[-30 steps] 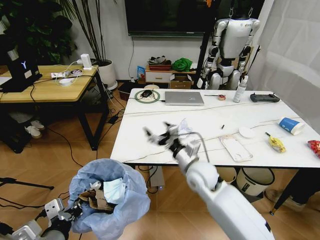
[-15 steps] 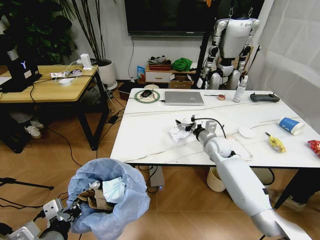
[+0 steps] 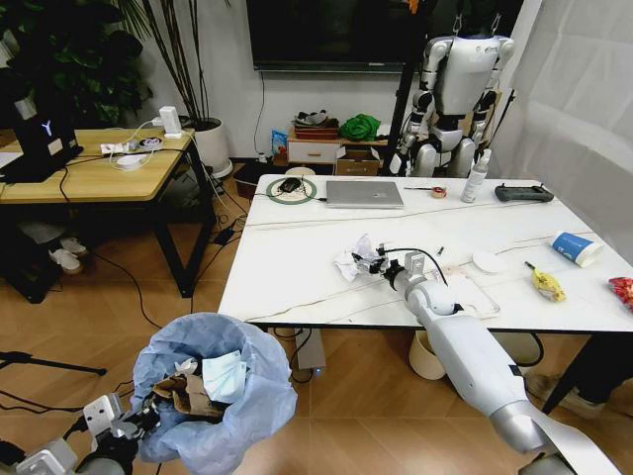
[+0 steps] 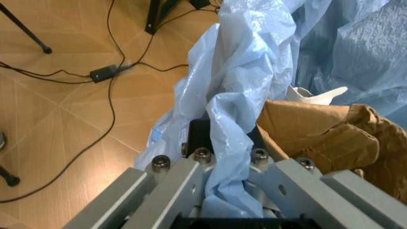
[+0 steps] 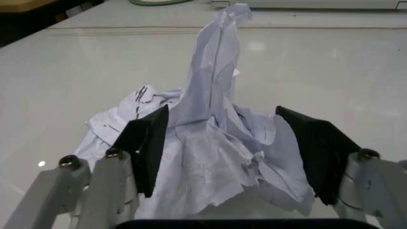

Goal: Pick up the trash bin and place the trash from the table into it.

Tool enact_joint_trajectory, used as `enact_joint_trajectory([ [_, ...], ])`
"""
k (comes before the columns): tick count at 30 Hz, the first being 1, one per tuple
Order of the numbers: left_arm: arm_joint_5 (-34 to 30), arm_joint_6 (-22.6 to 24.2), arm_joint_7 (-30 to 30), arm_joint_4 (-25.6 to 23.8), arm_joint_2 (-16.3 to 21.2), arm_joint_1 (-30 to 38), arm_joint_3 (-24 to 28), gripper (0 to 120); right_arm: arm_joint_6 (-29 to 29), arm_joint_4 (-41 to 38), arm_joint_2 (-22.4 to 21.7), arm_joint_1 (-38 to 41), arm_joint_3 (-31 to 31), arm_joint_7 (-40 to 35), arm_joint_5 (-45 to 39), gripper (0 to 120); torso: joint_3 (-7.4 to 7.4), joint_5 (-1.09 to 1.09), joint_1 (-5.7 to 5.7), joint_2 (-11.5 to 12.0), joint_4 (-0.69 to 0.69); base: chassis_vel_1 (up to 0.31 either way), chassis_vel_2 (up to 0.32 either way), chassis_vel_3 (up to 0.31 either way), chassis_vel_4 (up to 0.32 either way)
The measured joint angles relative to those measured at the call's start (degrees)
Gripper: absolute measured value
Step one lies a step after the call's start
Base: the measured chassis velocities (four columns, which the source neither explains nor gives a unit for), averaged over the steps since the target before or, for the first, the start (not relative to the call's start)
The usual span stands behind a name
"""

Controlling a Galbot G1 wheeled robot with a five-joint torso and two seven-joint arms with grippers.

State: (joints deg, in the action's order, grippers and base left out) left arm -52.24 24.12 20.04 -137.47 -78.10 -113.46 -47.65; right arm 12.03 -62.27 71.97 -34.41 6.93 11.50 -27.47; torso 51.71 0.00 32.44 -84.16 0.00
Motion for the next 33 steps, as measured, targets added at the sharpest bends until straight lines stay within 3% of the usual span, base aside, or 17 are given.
enact_joint_trajectory([
  [1, 0.0, 0.0, 0.0, 0.0, 0.01, 0.0, 0.0, 0, 0.0, 0.0, 0.0, 0.0, 0.0, 0.0, 0.0, 62, 0.0, 0.0, 0.0, 0.0, 0.0, 0.0, 0.0, 0.0, 0.0],
  [3, 0.02, 0.0, -0.01, 0.0, 0.16, -0.02, 0.07, 0, -0.17, 0.11, -0.04, -0.3, 0.09, 0.01, 0.17, 49, 0.0, 0.0, 0.0, 0.0, 0.0, 0.0, 0.0, 0.0, 0.0],
  [7, 0.02, -0.01, -0.01, 0.0, 0.32, -0.09, 0.09, 0, -0.4, 0.07, -0.2, -0.66, 0.1, 0.07, 0.37, 39, 0.0, 0.0, -0.01, 0.0, 0.0, 0.0, 0.0, 0.0, 0.0],
  [17, -0.04, -0.09, -0.02, -0.34, 0.85, -0.78, 0.1, 0, -1.0, -2.48, -0.79, -2.03, 1.03, -0.12, 0.67, 0, 0.0, 0.01, -0.01, 0.0, 0.0, 0.0, 0.0, 0.0, 0.0],
  [26, -0.04, -0.15, -0.03, -0.41, 0.86, -0.94, 0.27, 0, -0.87, -12.43, -3.14, -4.83, 2.63, -0.55, -4.21, 0, 0.0, 0.02, 0.0, 0.0, 0.0, 0.0, 0.0, 0.0, 0.0],
  [30, -0.04, -0.17, -0.05, -0.41, 0.99, -0.89, 0.3, 0, -1.22, -23.77, -7.82, -8.54, 0.09, -0.25, -10.61, 0, -0.01, -0.01, -0.01, -0.01, -0.01, 0.0, 0.0, 0.0, 0.0],
  [33, -0.04, -0.17, -0.06, -0.42, 1.03, -0.82, 0.3, 0, -1.33, -27.12, -9.14, -9.58, -1.05, -0.17, -12.47, 0, -0.01, 0.02, -0.01, -0.01, -0.03, 0.0, 0.0, 0.0, 0.0],
])
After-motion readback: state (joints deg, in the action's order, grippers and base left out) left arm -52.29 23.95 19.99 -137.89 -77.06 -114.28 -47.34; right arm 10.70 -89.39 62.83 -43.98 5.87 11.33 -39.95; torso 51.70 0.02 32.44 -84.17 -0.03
